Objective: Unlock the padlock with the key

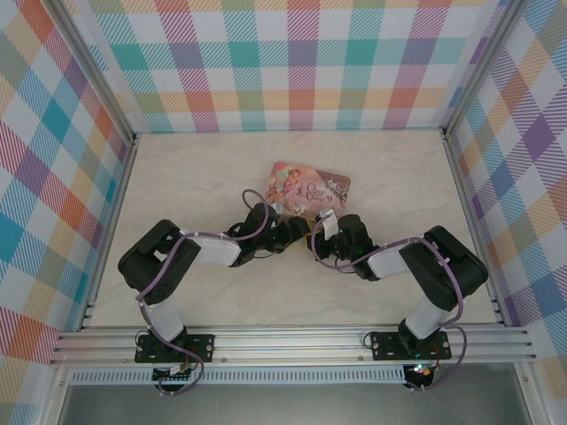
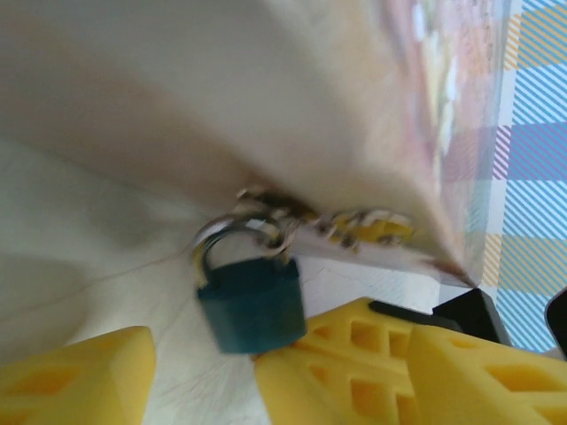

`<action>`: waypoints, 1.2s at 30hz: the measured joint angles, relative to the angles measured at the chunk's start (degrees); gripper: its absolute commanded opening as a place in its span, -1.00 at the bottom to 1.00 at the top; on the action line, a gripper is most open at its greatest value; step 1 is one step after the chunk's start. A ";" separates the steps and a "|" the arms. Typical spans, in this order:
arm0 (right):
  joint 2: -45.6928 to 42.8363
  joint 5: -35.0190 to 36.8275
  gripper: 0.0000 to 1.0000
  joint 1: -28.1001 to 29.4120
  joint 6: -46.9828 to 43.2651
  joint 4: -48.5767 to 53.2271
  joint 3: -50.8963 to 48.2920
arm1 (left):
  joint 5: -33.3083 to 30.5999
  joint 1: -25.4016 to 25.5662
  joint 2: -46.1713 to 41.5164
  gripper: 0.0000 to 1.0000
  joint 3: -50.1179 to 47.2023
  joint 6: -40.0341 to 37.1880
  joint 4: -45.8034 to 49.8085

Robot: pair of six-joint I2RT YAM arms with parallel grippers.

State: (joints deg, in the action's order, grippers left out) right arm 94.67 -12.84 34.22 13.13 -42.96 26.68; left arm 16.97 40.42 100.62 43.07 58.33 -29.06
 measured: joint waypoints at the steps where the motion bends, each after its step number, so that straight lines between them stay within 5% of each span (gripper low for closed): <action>1: -0.11 -0.17 -0.97 0.00 0.57 0.17 0.00 | -0.44 0.00 -1.51 0.61 -1.01 -0.39 1.20; 6: -1.97 -1.33 -0.98 0.00 5.81 2.14 0.00 | -2.95 -0.39 -10.49 0.64 -4.83 -2.03 5.05; 12: -6.34 -2.14 -0.98 0.48 14.34 8.35 0.63 | -4.76 -0.87 -15.65 0.45 -9.35 -1.51 2.12; 36: -8.66 -1.53 -0.96 3.76 27.06 17.75 4.31 | -4.02 0.39 -2.95 -0.35 -10.21 10.86 -14.73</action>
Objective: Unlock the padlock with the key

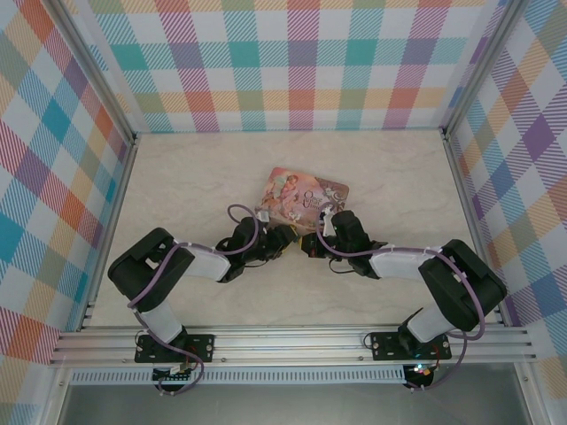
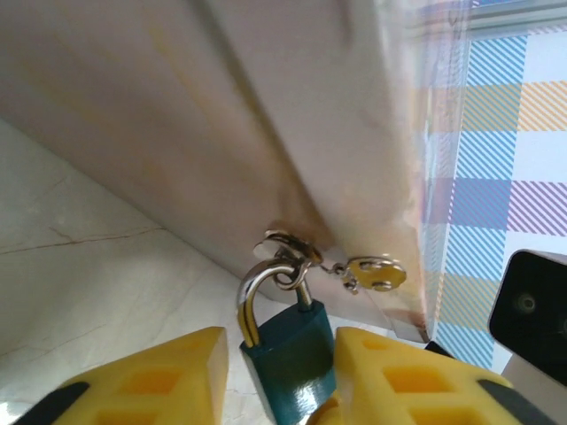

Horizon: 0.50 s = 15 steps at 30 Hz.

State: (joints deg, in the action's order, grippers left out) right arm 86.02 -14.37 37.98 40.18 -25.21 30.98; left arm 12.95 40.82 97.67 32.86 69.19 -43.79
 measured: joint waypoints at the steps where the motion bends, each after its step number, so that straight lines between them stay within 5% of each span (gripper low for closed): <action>1: -0.04 0.00 -0.96 0.00 0.11 -0.02 0.00 | 0.00 0.04 0.09 -0.37 0.20 0.17 -0.26; 15: -0.04 0.13 -0.96 0.04 4.90 -0.59 0.00 | -0.63 1.20 1.51 -0.28 0.98 3.32 -1.55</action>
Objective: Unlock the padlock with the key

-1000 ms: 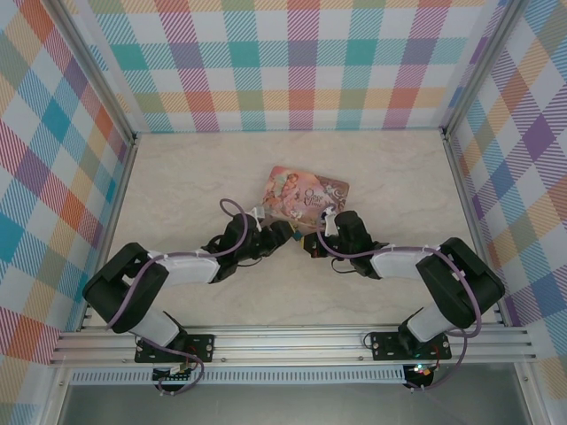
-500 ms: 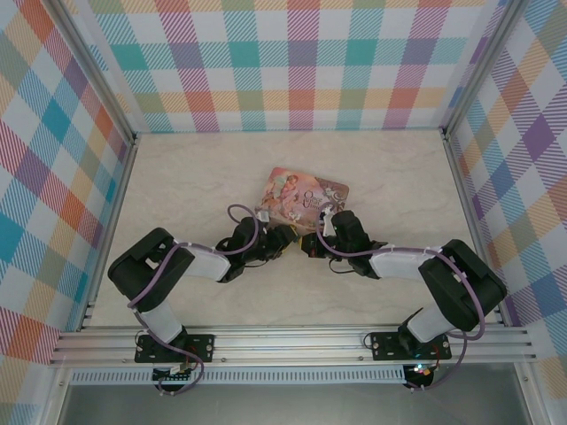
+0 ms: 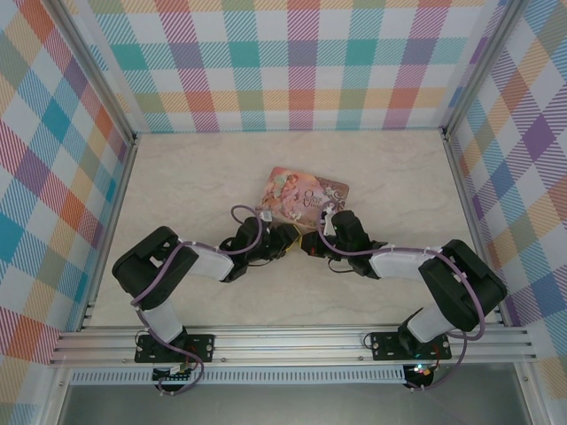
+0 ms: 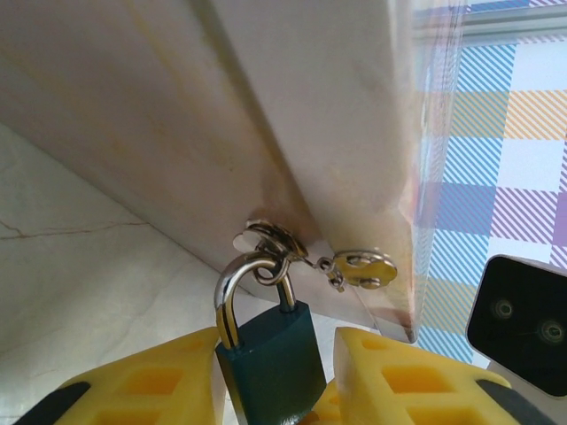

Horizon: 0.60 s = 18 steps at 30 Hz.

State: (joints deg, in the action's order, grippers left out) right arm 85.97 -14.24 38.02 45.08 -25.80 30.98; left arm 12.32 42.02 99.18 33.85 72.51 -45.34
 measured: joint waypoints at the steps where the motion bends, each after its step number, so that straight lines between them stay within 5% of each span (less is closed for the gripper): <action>1: 0.00 0.02 -0.96 0.09 0.44 -0.11 0.00 | 0.00 0.13 0.11 -0.32 0.02 0.22 -0.13; 7: 0.00 0.24 -0.96 0.24 1.68 -0.15 0.00 | -0.44 0.24 0.50 -0.51 0.07 1.68 -0.81; 18: -0.37 0.63 -0.96 0.33 2.51 -0.04 0.00 | -2.36 0.66 0.17 -0.37 -0.28 1.88 -0.96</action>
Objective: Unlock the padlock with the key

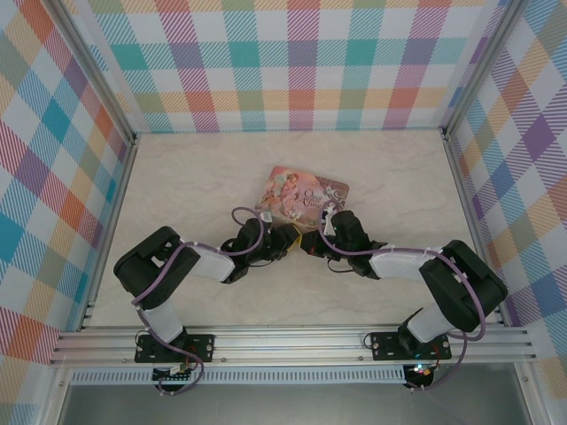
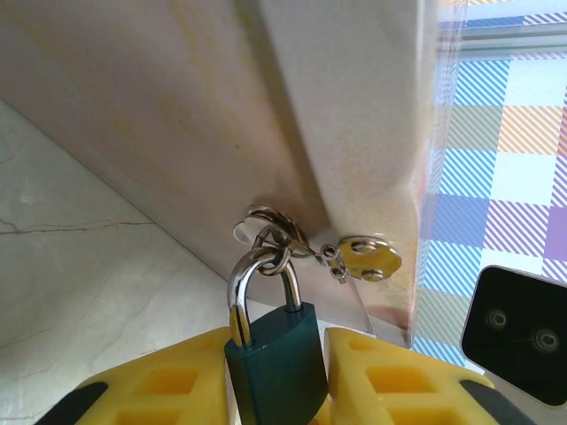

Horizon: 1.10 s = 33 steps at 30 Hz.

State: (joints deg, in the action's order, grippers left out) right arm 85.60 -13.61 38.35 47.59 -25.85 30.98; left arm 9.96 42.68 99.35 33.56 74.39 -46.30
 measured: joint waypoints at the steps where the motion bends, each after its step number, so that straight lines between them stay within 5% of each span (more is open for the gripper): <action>1: -0.07 0.02 -0.96 0.00 -0.02 0.07 0.00 | -0.28 0.00 -0.11 -0.37 -0.09 0.00 0.02; 12: -0.31 0.04 -0.95 0.00 0.00 0.24 -0.13 | -3.23 0.00 -0.85 -0.45 -0.63 0.00 0.17; 23: -0.31 0.11 -0.86 -0.02 0.24 0.28 -0.13 | -3.19 -0.02 -0.85 -0.88 -0.63 1.27 0.07; 33: -6.95 3.54 -0.23 0.00 -3.98 5.55 -0.57 | -2.99 -0.02 -0.85 -1.00 -0.63 1.49 0.09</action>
State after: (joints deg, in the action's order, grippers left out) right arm 78.65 -10.07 38.35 43.62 -20.29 30.41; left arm 6.96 42.65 98.50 32.93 75.88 -46.22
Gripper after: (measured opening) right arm 0.339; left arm 0.127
